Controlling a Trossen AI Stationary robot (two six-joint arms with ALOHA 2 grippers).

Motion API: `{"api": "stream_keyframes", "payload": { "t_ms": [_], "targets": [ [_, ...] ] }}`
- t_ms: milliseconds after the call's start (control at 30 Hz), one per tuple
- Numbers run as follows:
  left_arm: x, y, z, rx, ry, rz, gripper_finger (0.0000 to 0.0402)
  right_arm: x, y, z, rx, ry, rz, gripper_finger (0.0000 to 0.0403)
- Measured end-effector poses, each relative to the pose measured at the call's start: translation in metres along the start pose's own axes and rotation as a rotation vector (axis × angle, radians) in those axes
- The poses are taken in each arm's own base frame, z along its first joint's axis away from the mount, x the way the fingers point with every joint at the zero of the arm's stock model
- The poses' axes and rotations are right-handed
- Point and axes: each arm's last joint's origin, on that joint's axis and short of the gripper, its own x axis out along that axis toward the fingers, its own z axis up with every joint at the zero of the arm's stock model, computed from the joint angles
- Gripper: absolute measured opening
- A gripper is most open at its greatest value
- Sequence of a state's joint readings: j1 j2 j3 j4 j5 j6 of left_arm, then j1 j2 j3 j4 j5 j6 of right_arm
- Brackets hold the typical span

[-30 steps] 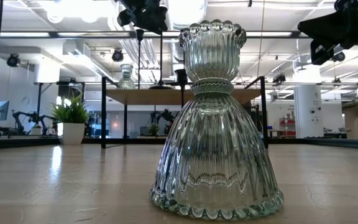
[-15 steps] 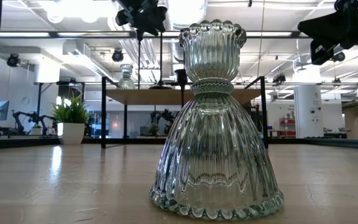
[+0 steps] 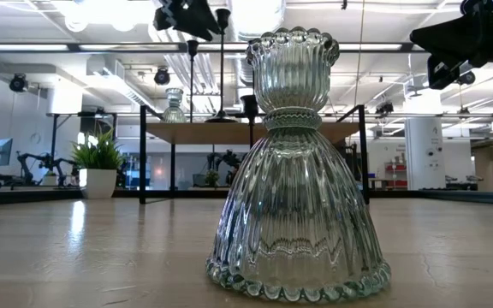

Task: Pick & Place candle stick holders
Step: Put the green candle holder on the shelf

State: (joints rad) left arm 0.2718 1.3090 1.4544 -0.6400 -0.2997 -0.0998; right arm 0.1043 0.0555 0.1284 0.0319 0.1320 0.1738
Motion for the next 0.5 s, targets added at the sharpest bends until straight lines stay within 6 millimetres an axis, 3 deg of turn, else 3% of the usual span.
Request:
{"api": "stream_keyframes", "payload": {
  "t_ms": [200, 333, 500],
  "targets": [
    [-0.010, -0.002, -0.015, 0.019, 0.162, -0.188, 0.0169, 0.000, 0.000, 0.000, 0.000, 0.000, 0.001, 0.0008],
    [-0.018, -0.005, -0.027, 0.016, 0.287, -0.223, 0.0169, 0.000, 0.000, 0.000, 0.000, 0.000, 0.000, 0.0008],
    [-0.024, -0.024, -0.045, 0.024, 0.366, -0.264, 0.0167, 0.000, 0.000, 0.000, 0.000, 0.000, 0.000, 0.0008]
  ]
}}
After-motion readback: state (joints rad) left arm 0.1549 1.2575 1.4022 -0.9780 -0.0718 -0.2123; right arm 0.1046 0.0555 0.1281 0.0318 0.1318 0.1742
